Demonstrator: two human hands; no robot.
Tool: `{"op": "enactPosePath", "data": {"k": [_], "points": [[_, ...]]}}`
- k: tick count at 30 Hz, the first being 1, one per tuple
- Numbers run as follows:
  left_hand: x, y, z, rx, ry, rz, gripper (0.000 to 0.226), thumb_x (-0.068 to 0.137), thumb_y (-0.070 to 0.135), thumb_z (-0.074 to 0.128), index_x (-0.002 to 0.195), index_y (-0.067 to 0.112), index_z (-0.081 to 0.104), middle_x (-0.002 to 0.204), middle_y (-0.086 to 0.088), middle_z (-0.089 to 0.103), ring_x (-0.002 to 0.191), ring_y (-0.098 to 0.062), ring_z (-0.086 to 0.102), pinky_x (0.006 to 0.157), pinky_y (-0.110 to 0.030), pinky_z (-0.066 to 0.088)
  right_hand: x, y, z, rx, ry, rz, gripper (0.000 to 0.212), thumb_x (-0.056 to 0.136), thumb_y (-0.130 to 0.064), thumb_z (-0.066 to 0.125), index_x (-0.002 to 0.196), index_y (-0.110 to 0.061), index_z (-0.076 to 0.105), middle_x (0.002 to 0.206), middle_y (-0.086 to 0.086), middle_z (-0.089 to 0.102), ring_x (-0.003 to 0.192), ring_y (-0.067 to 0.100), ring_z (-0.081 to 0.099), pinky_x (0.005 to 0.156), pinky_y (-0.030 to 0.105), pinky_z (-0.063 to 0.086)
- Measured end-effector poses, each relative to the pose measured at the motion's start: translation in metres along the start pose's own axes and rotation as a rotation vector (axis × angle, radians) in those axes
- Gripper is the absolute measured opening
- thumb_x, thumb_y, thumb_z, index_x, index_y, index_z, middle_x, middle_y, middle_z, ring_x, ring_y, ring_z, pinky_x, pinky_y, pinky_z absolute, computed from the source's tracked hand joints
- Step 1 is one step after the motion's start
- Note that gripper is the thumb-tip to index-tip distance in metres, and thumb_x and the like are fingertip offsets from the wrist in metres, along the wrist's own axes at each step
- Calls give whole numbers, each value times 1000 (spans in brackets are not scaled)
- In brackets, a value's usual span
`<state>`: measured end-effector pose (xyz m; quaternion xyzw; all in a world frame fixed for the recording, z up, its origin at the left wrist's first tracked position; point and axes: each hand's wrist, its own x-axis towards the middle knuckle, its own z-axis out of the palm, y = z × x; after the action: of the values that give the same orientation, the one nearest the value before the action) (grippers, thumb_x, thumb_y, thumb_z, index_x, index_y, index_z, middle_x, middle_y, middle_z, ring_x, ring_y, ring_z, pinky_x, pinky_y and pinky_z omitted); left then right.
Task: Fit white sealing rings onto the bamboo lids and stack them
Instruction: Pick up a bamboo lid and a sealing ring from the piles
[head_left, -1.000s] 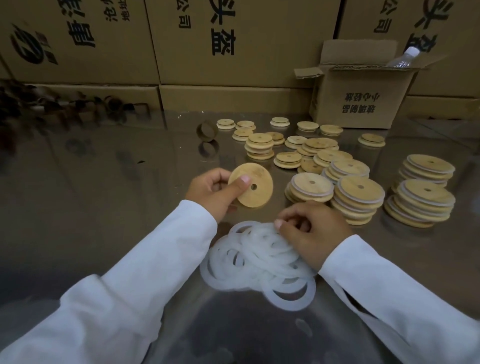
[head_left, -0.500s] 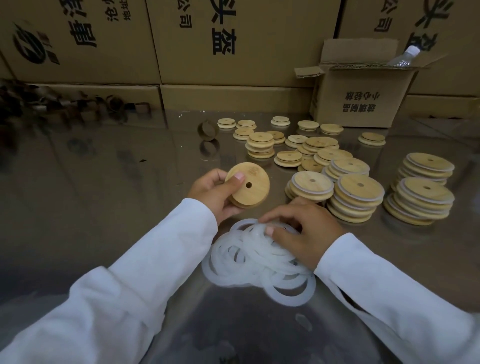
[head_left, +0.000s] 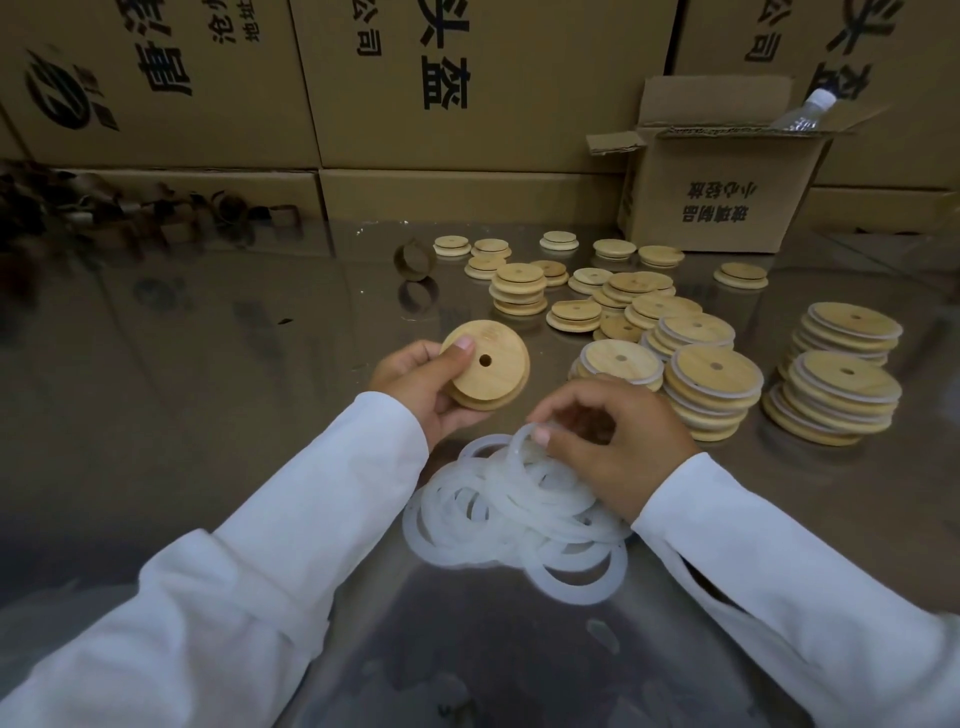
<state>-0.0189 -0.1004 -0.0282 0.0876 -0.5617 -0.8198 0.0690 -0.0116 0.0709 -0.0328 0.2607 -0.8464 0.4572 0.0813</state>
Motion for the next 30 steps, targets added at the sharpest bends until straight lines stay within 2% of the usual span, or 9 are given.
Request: {"op": "enactPosePath", "data": {"k": [2, 5, 7, 12, 15, 18, 22, 26, 30], "points": [[-1, 1, 0, -2, -6, -23, 18, 88, 12, 55, 73, 4, 51, 79, -14, 65, 66, -24, 67, 53, -36, 58, 1, -5, -2, 167, 95, -17, 18, 77, -9, 70, 75, -27, 68, 75, 0, 66, 72, 10, 58, 69, 20, 49], [-5, 3, 2, 18, -45, -54, 16, 89, 14, 54, 78, 3, 52, 62, -11, 67, 51, -20, 67, 44, -32, 55, 3, -10, -7, 357, 271, 1, 22, 77, -6, 69, 75, -27, 67, 71, 1, 65, 65, 7, 57, 66, 16, 49], [-7, 2, 4, 38, -101, -78, 17, 90, 16, 54, 82, 1, 54, 57, -10, 67, 51, -22, 67, 44, -32, 55, 4, -12, -9, 438, 335, 70, 20, 78, -7, 68, 75, -27, 66, 69, 1, 64, 63, 5, 57, 64, 16, 50], [-12, 4, 5, 68, -210, -123, 18, 90, 19, 52, 88, 1, 59, 63, -11, 69, 56, -26, 68, 45, -32, 56, 3, -13, -9, 459, 355, 222, 17, 79, -12, 67, 74, -28, 66, 61, -5, 66, 56, -3, 59, 53, 7, 47], [-13, 4, 5, 63, -241, -136, 16, 91, 17, 51, 89, 4, 61, 71, -15, 70, 59, -29, 69, 49, -33, 57, 5, -12, -10, 579, 353, 300, 13, 79, -16, 67, 73, -28, 68, 60, -9, 67, 60, 1, 60, 60, 18, 49], [-14, 3, 4, 88, -274, -153, 16, 91, 17, 50, 90, 6, 60, 70, -13, 70, 60, -32, 69, 50, -31, 57, 7, -14, -12, 744, 355, 335, 12, 79, -17, 67, 71, -25, 71, 67, -5, 68, 70, 11, 60, 65, 25, 48], [-16, 3, 7, 87, -287, -159, 20, 90, 22, 49, 95, 6, 60, 80, -17, 69, 62, -32, 69, 52, -32, 58, 6, -14, -10, 641, 353, 340, 12, 78, -18, 68, 70, -26, 69, 60, -8, 67, 59, 2, 59, 61, 22, 46], [-17, 4, 10, 59, -271, -216, 47, 87, 42, 47, 112, 3, 55, 87, -20, 68, 61, -33, 69, 51, -34, 57, 5, -12, -8, 549, 364, 366, 12, 78, -14, 68, 72, -24, 67, 52, -11, 65, 49, -4, 57, 50, 10, 46], [-21, 2, 10, 155, -349, -153, 49, 67, 44, 58, 101, 9, 61, 77, -14, 71, 61, -30, 69, 48, -26, 55, 4, -15, -6, 532, 379, 335, 12, 76, -10, 70, 72, -21, 68, 55, -8, 66, 51, -3, 59, 51, 8, 48]]}}
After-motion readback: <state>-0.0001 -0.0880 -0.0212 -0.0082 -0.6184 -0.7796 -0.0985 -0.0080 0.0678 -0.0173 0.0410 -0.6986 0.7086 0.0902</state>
